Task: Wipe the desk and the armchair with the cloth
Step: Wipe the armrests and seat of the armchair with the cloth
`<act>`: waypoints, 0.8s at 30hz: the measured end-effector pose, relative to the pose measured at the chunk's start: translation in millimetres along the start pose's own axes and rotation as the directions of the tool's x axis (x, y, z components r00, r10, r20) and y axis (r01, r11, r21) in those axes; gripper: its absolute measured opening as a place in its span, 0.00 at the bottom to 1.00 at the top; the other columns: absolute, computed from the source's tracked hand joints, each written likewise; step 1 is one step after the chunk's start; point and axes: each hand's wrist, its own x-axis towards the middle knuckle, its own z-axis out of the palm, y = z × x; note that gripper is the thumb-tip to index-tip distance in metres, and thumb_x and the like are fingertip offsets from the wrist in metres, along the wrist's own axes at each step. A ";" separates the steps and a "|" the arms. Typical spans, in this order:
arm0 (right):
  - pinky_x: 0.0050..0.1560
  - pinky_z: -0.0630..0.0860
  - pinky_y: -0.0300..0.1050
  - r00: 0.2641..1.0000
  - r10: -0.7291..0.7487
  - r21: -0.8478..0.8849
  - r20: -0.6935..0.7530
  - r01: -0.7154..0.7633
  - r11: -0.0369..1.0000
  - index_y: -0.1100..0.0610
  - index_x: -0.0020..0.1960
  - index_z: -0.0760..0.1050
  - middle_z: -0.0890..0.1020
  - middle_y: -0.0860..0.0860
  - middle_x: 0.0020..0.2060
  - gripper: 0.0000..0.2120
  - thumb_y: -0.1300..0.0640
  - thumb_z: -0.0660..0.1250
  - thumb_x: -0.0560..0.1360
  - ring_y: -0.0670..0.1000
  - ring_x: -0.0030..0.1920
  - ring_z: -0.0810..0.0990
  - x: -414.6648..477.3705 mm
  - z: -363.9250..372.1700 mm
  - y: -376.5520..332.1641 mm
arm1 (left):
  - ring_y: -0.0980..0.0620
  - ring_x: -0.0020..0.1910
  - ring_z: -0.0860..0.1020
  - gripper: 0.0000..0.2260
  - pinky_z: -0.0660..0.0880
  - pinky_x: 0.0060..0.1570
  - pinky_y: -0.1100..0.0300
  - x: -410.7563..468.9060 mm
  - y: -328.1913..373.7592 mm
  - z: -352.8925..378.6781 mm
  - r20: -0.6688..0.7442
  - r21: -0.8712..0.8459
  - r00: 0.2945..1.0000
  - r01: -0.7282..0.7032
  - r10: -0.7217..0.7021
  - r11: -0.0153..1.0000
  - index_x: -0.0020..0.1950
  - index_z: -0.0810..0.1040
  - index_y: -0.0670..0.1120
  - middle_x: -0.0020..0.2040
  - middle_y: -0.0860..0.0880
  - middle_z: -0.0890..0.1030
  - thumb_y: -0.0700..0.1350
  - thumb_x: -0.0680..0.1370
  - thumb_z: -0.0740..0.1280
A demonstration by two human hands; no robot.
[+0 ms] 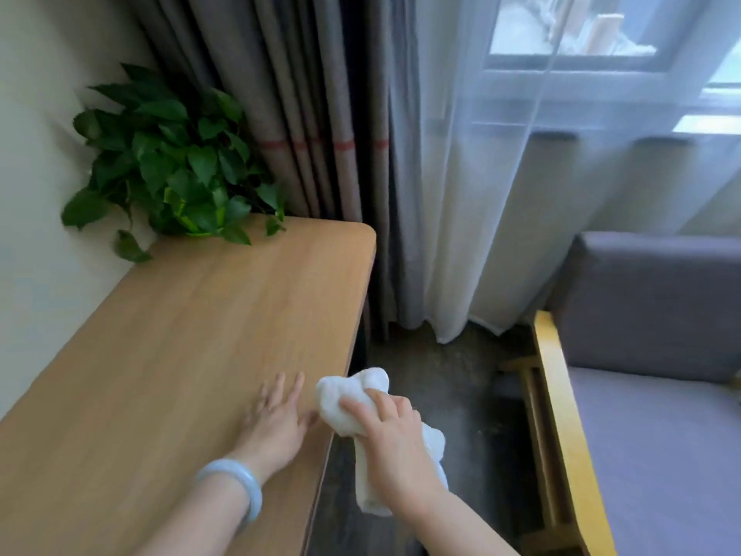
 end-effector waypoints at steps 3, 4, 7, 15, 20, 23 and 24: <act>0.56 0.61 0.44 0.994 0.107 0.030 0.004 -0.107 0.994 0.42 0.66 0.59 0.62 0.44 0.62 0.38 0.59 0.65 0.60 0.52 0.56 0.62 -21.8 -12.9 37.2 | 0.46 0.79 0.41 0.29 0.47 0.75 0.46 9.9 58.2 15.2 0.042 0.012 0.988 -0.152 0.151 0.988 0.79 0.42 0.55 0.80 0.49 0.41 0.55 0.83 0.53; 0.58 0.61 0.44 0.989 0.146 0.050 -0.004 -0.146 0.988 0.43 0.67 0.60 0.62 0.45 0.64 0.36 0.59 0.65 0.61 0.53 0.58 0.62 -28.7 -17.0 51.1 | 0.46 0.78 0.41 0.29 0.47 0.75 0.47 15.1 77.7 20.9 0.048 0.031 0.980 -0.194 0.192 0.981 0.79 0.41 0.55 0.80 0.49 0.40 0.54 0.83 0.53; 0.62 0.59 0.45 0.968 0.247 0.099 -0.047 -0.241 0.965 0.42 0.68 0.59 0.61 0.45 0.68 0.30 0.57 0.63 0.69 0.54 0.63 0.61 -47.5 -28.1 96.8 | 0.47 0.78 0.40 0.29 0.44 0.76 0.48 34.1 134.9 39.7 0.069 0.117 0.954 -0.297 0.290 0.948 0.79 0.41 0.53 0.80 0.49 0.41 0.52 0.83 0.52; 0.69 0.53 0.44 0.881 0.451 0.209 -0.144 -0.419 0.884 0.36 0.69 0.54 0.54 0.43 0.73 0.22 0.53 0.56 0.80 0.52 0.69 0.55 -82.8 -34.1 223.6 | 0.45 0.79 0.42 0.29 0.46 0.76 0.45 94.2 263.6 99.5 0.181 0.302 0.891 -0.454 0.417 0.838 0.80 0.42 0.51 0.80 0.47 0.44 0.57 0.83 0.51; 0.70 0.55 0.45 0.782 0.582 0.277 -0.221 -0.522 0.807 0.34 0.72 0.52 0.52 0.41 0.75 0.28 0.57 0.55 0.80 0.52 0.71 0.56 -100.3 -29.5 290.0 | 0.45 0.79 0.42 0.31 0.45 0.76 0.47 137.8 331.3 134.3 0.241 0.415 0.808 -0.587 0.538 0.695 0.80 0.43 0.49 0.80 0.46 0.44 0.60 0.82 0.51; 0.63 0.69 0.50 0.705 0.621 0.270 -0.343 -0.559 0.784 0.37 0.69 0.58 0.66 0.46 0.72 0.30 0.56 0.66 0.74 0.55 0.67 0.69 -106.6 -25.3 323.0 | 0.44 0.78 0.40 0.32 0.44 0.76 0.46 174.3 368.3 149.7 0.301 0.506 0.684 -0.705 0.665 0.497 0.80 0.42 0.49 0.80 0.45 0.42 0.59 0.82 0.53; 0.54 0.77 0.50 0.670 0.647 0.286 -0.364 -0.581 0.762 0.39 0.65 0.63 0.74 0.48 0.66 0.27 0.56 0.69 0.71 0.56 0.61 0.76 -105.9 -27.6 328.6 | 0.44 0.78 0.39 0.34 0.44 0.76 0.46 188.7 381.9 154.7 0.337 0.537 0.636 -0.735 0.694 0.413 0.79 0.40 0.49 0.80 0.45 0.40 0.60 0.81 0.54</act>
